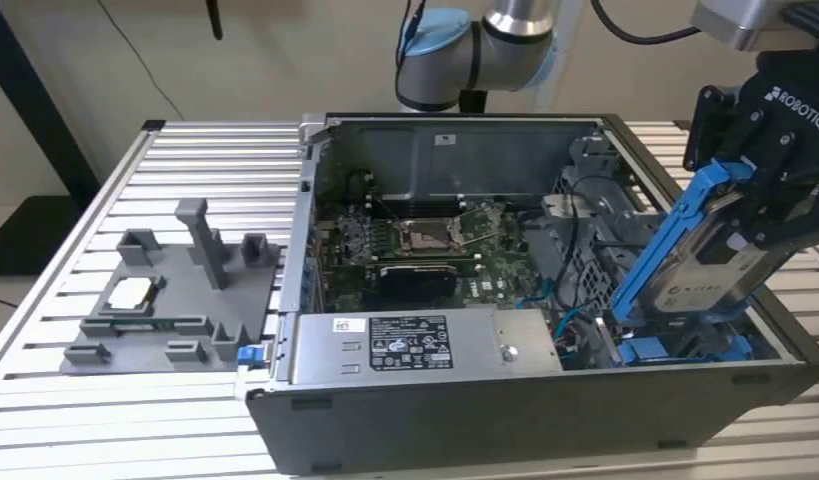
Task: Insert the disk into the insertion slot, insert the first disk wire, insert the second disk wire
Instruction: 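Insert the disk into the insertion slot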
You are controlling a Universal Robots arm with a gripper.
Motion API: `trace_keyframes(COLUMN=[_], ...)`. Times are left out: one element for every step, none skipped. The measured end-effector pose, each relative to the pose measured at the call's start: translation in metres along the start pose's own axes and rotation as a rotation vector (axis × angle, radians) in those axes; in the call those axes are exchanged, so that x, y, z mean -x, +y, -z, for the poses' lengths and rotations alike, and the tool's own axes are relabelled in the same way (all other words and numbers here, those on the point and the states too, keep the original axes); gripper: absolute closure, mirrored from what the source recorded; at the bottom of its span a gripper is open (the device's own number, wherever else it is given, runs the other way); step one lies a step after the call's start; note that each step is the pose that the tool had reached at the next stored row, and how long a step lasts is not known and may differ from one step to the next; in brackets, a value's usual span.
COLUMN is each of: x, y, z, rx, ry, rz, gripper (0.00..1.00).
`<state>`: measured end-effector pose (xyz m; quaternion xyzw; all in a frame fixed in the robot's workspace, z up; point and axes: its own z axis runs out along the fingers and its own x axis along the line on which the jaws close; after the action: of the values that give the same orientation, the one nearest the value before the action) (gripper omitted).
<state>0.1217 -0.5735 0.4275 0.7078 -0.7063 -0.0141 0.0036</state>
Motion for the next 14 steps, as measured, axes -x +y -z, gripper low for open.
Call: trace_keyframes(x=[0.0000,0.0000,-0.0001,-0.0001,-0.0001,-0.0001,-0.0002,-0.0002,-0.0002,-0.0002,-0.0002,-0.0003,-0.0005,-0.0007], y=[-0.0003,-0.0006,-0.0008,-0.0011,-0.0014,-0.0014,-0.0015,-0.0016,-0.0020,-0.0022,-0.0023,-0.0024,-0.0024,-0.0025], z=[-0.0014,-0.0028,-0.0041,-0.0055,-0.0068,-0.0082,-0.0097,-0.0109,-0.0118,-0.0125,-0.0132,-0.0138,-0.0144,-0.0152], rx=[0.0000,0.0000,0.0000,0.0000,0.0000,0.0000,0.0000,0.0000,0.0000,0.0000,0.0000,0.0000,0.0000,0.0000], ry=[-0.0014,-0.0031,-0.0047,-0.0061,-0.0071,-0.0081,-0.0088,-0.0089,-0.0090,-0.0089,-0.0090,-0.0091,-0.0092,-0.0092], rz=[0.000,0.000,0.000,0.000,0.000,0.000,0.000,0.000,0.000,0.000,0.000,0.000,0.000,0.000], gripper=[0.67,0.67,0.67,0.67,0.67,0.67,0.67,0.67,0.67,0.67,0.67,0.67,0.67,0.67])
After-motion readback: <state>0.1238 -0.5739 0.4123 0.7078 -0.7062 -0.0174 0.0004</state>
